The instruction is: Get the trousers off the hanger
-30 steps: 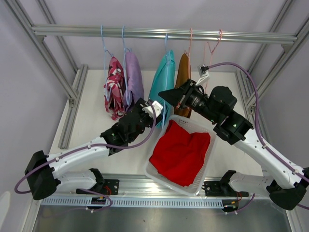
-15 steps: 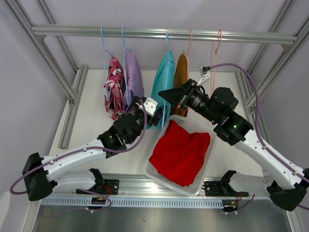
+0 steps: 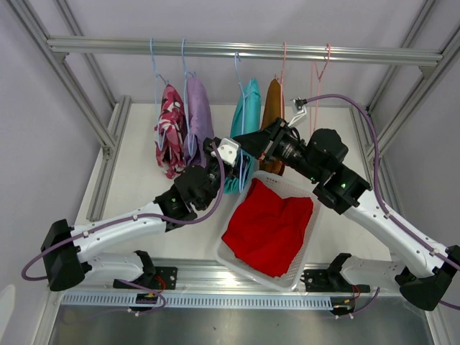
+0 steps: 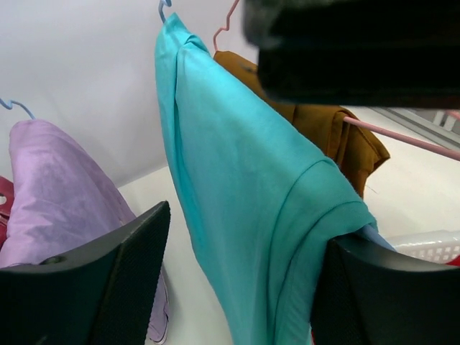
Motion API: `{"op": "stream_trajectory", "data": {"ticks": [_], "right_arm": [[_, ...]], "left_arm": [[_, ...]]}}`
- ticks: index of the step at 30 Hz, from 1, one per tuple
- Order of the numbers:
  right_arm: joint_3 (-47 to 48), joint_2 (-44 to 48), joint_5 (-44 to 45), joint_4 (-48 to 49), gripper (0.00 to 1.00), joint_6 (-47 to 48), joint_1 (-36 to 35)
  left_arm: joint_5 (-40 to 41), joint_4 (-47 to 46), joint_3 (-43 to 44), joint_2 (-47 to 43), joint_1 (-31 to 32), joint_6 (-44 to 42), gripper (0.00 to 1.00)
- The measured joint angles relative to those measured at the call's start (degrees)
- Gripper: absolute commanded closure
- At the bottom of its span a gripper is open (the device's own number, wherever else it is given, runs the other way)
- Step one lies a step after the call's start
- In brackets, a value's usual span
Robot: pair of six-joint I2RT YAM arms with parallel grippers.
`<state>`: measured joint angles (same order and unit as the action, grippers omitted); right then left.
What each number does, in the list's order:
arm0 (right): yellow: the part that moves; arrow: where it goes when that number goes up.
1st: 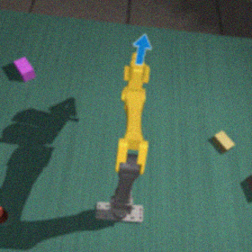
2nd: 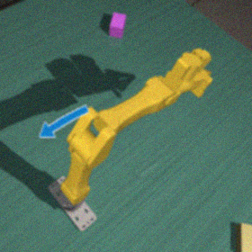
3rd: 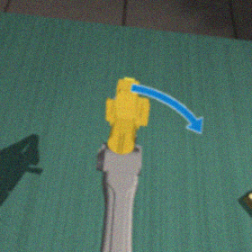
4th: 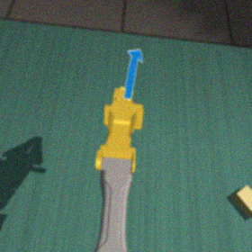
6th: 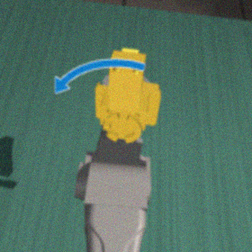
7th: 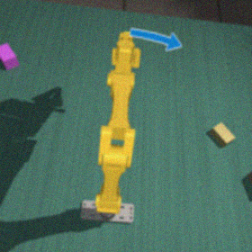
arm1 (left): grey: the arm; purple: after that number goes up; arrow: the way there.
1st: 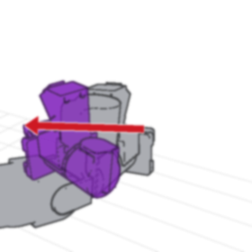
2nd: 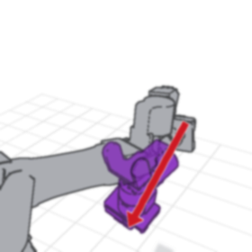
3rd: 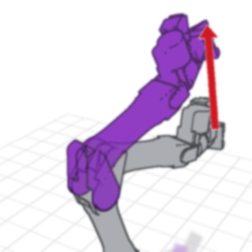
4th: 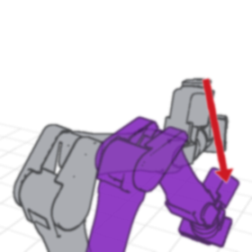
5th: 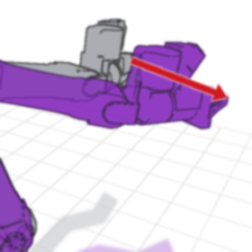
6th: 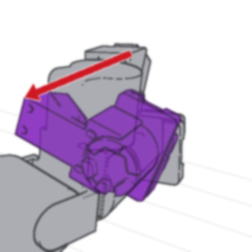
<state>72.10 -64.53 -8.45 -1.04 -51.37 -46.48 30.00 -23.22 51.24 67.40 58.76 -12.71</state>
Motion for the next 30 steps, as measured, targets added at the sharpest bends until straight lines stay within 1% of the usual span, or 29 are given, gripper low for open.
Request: {"op": "stream_trajectory", "data": {"ticks": [4, 5, 7, 8, 9, 10, 12, 21, 30], "right_arm": [[-0.1, 0.0, 0.0, 0.0, 1.0, 0.0, 0.0], [-0.1, 0.0, 0.0, 0.0, 1.0, -0.1, 0.0], [-0.1, 0.0, 0.0, 0.1, 1.0, -0.2, 0.0], [-0.2, 0.0, 0.0, 0.2, 1.0, -0.3, 0.0], [-0.4, 0.0, 0.0, 0.5, 1.0, -0.5, 0.0], [-0.7, 0.0, 0.0, 0.6, 1.0, -0.7, 0.0], [-1.1, 0.0, 0.0, 0.9, 1.0, -0.9, 0.0], [-2.8, 0.9, 0.0, 2.2, 1.0, -1.4, 0.1], [-6.5, 2.4, 0.0, 3.8, 1.0, -1.3, 0.4]], "left_arm": [[1.4, -1.5, 0.0, 1.2, 0.0, -1.0, 0.39], [1.6, -1.7, 0.0, 1.4, 0.0, -1.2, 0.48], [1.8, -2.3, 0.1, 1.9, 0.0, -1.4, 0.6], [1.8, -2.6, 0.1, 2.0, 0.1, -1.4, 0.72], [1.9, -3.0, 0.1, 2.2, 0.1, -1.4, 0.79], [2.0, -3.3, 0.2, 2.4, 0.2, -1.4, 0.9], [2.3, -3.7, 0.2, 2.7, 0.3, -1.4, 0.99], [1.0, -3.5, 0.2, 2.7, 0.3, -1.3, 0.99], [-2.3, 2.2, 0.7, -2.3, 0.3, -1.3, 0.99]]}}
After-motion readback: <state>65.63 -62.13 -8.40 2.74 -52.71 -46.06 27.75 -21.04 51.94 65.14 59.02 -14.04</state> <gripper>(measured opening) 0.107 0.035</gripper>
